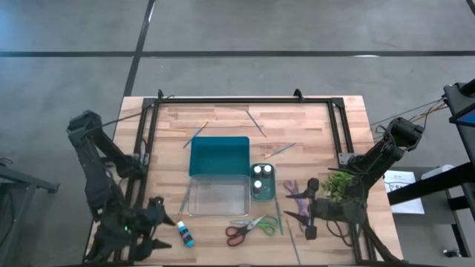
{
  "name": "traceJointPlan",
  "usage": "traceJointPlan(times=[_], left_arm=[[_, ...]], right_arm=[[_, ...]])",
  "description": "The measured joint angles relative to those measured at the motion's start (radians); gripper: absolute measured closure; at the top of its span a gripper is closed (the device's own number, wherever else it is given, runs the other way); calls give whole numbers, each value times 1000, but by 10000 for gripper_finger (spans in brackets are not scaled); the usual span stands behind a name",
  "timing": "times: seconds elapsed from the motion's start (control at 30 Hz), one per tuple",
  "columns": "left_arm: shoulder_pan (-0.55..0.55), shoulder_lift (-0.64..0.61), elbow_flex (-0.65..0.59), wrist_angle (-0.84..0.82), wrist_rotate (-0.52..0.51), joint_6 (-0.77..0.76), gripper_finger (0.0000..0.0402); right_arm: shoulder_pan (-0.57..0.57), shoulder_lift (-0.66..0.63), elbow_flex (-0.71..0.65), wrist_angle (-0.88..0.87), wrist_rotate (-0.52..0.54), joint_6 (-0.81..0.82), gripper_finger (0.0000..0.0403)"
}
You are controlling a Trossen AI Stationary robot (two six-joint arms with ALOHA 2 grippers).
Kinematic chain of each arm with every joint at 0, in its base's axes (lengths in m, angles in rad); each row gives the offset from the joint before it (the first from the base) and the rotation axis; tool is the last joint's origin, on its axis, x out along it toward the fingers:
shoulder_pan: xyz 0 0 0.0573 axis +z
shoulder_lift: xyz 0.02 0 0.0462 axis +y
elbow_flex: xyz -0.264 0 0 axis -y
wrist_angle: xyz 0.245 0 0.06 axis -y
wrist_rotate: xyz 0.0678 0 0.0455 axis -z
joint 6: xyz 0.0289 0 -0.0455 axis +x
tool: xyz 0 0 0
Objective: Pick & Place Paint Supplies
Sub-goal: Put the blue paint bottle into the green bin
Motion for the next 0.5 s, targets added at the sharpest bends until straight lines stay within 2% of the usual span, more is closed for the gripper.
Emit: traceJointPlan(times=[0.13, 0.37, 0.5], left_arm=[[-21, 99, 0, 41, 34, -84, 51], [-16, 280, 0, 79, 171, -102, 51], [-16, 357, 0, 78, 192, -113, 51]], right_arm=[[5, 1, 20, -1, -7, -18, 181], [5, 2, 44, 1, -26, -38, 181], [7, 0, 44, 1, -26, -37, 181]])
